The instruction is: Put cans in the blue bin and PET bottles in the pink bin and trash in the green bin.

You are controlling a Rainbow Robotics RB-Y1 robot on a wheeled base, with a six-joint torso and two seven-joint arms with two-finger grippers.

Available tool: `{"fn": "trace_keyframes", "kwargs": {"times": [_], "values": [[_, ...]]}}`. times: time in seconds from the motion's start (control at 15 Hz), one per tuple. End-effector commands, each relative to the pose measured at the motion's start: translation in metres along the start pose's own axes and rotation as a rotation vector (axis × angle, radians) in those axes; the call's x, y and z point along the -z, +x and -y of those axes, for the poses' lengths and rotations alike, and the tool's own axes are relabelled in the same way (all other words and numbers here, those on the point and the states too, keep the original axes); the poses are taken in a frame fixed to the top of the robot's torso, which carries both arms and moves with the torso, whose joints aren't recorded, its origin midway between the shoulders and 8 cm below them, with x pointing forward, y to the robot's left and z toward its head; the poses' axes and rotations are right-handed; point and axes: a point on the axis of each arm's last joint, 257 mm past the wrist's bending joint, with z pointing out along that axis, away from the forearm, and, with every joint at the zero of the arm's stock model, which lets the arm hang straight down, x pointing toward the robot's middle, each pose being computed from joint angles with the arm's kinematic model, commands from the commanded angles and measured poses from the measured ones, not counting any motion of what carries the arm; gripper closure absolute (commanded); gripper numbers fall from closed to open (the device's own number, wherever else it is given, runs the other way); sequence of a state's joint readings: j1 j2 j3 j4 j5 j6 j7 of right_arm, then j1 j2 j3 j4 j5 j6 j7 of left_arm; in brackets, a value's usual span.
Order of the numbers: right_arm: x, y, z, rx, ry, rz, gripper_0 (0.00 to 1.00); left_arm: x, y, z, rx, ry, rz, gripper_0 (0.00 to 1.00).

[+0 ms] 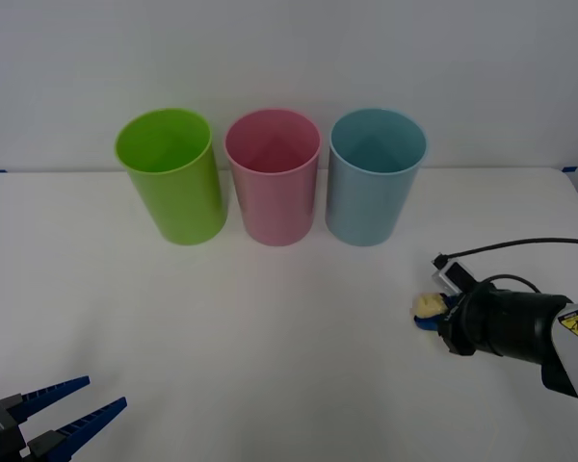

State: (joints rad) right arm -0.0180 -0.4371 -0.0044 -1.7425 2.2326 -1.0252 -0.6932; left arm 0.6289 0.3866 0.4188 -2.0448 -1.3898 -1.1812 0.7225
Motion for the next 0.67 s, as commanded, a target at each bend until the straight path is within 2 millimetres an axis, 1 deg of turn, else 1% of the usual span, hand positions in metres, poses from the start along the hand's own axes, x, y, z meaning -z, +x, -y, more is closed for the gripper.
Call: {"fn": "trace_keyframes", "kwargs": {"times": [0.07,0.13,0.2,0.27,0.33,0.53,0.67], "values": [[0.004,-0.035,-0.02,-0.011,-0.08,0.14,1.0,0.0,0.0,0.0,0.0,0.0,0.0,0.0],[0.007,-0.047,-0.027,-0.019,-0.111,0.188,1.0,0.0,0.0,0.0,0.0,0.0,0.0,0.0],[0.014,-0.065,-0.034,-0.034,-0.146,0.26,1.0,0.0,0.0,0.0,0.0,0.0,0.0,0.0],[0.022,-0.078,-0.035,-0.033,-0.163,0.312,1.0,0.0,0.0,0.0,0.0,0.0,0.0,0.0],[0.029,-0.087,-0.036,-0.033,-0.181,0.348,1.0,0.0,0.0,0.0,0.0,0.0,0.0,0.0],[0.065,-0.112,-0.032,-0.034,-0.231,0.479,1.0,0.0,0.0,0.0,0.0,0.0,0.0,0.0],[0.099,-0.129,-0.027,-0.048,-0.272,0.565,1.0,0.0,0.0,0.0,0.0,0.0,0.0,0.0]]}}
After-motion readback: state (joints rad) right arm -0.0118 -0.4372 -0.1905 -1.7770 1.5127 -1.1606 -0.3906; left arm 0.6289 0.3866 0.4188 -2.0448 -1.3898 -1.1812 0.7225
